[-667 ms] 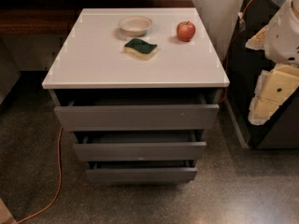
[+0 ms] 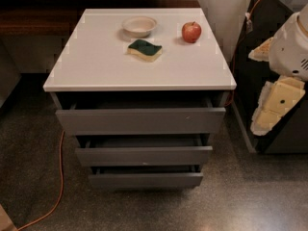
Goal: Open top drawer
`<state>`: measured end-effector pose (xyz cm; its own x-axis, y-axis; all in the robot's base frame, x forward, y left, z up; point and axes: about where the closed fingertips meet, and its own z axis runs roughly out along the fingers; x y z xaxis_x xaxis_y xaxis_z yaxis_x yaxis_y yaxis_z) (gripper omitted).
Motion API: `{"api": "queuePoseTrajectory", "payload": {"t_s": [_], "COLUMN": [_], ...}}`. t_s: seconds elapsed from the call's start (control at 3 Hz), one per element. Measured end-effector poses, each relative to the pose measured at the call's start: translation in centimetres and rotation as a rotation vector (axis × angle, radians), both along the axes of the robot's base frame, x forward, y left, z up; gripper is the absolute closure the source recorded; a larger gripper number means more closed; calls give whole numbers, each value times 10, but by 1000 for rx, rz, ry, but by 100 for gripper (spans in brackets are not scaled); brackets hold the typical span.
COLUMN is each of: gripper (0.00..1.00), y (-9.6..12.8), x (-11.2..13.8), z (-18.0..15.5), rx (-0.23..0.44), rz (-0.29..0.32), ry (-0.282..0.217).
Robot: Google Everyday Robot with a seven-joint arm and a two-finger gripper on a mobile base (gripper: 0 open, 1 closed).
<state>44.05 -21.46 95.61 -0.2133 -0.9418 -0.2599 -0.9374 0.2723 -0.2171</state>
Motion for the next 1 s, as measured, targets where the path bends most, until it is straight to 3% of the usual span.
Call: {"api": "queuePoseTrajectory", "payload": {"t_s": [0.33,0.67,1.0], "gripper": [0,0,0], "y": [12,24,32], "x": [6,14,27], "z": [-33,-67,-97], "rx": [61,96,86], "rz": [62,148,238], "ry": [6,-22,-65]}}
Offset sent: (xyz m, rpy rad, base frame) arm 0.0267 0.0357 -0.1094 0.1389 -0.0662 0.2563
